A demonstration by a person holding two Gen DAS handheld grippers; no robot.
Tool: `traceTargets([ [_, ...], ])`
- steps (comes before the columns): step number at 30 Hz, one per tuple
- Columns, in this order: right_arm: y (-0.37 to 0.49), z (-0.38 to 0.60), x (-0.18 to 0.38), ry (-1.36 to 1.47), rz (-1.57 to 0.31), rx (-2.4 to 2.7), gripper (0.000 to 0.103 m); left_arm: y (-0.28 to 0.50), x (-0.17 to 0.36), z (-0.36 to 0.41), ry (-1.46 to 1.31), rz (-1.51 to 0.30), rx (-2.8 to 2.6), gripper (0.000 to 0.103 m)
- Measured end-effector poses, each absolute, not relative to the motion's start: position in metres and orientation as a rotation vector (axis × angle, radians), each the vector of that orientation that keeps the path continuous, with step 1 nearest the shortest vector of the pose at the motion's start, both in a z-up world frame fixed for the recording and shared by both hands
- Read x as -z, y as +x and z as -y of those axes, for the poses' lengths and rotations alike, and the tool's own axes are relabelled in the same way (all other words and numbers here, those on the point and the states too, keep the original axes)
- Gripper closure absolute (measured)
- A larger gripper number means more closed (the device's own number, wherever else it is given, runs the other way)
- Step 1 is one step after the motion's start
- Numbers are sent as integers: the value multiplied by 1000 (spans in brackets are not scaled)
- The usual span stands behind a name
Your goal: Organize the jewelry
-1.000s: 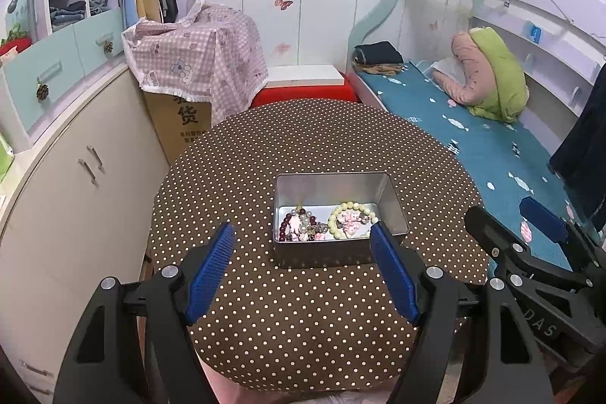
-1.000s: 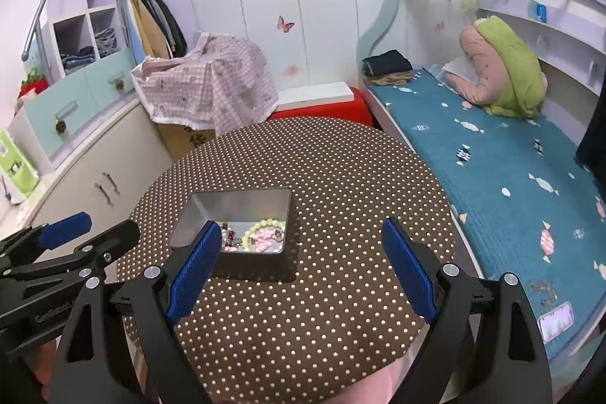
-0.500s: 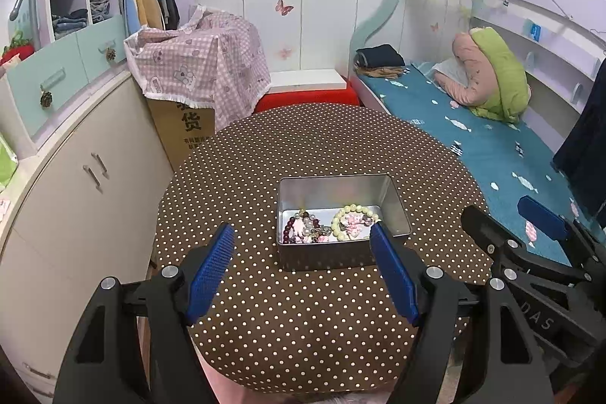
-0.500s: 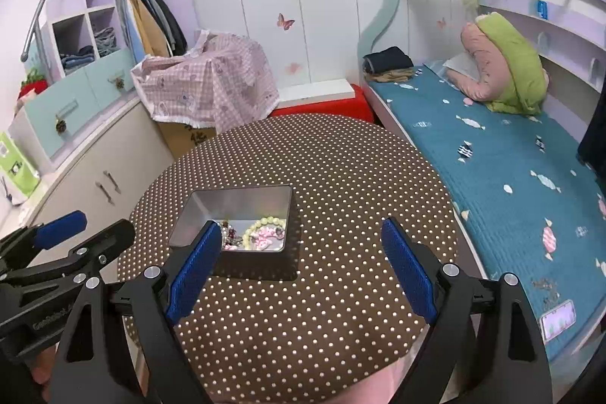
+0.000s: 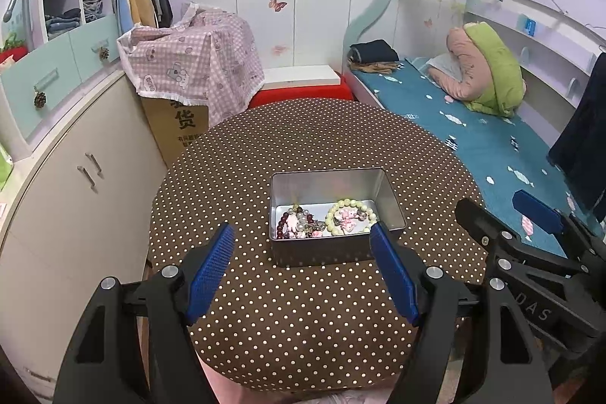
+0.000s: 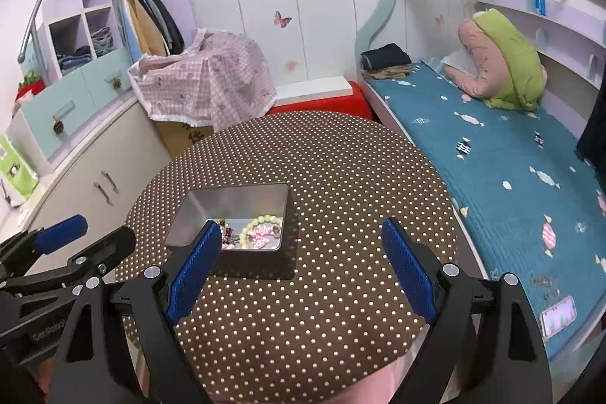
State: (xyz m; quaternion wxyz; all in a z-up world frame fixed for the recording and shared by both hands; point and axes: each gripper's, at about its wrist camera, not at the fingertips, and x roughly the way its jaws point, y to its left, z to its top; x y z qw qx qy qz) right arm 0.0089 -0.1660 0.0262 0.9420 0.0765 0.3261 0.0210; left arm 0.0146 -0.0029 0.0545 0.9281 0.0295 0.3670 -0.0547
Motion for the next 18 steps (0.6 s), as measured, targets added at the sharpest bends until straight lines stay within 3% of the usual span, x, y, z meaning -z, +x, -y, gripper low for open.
traceTargets([
  [18,6,163,-27,140,-665,-40,19,10,-56,2,54,-753,106,31],
])
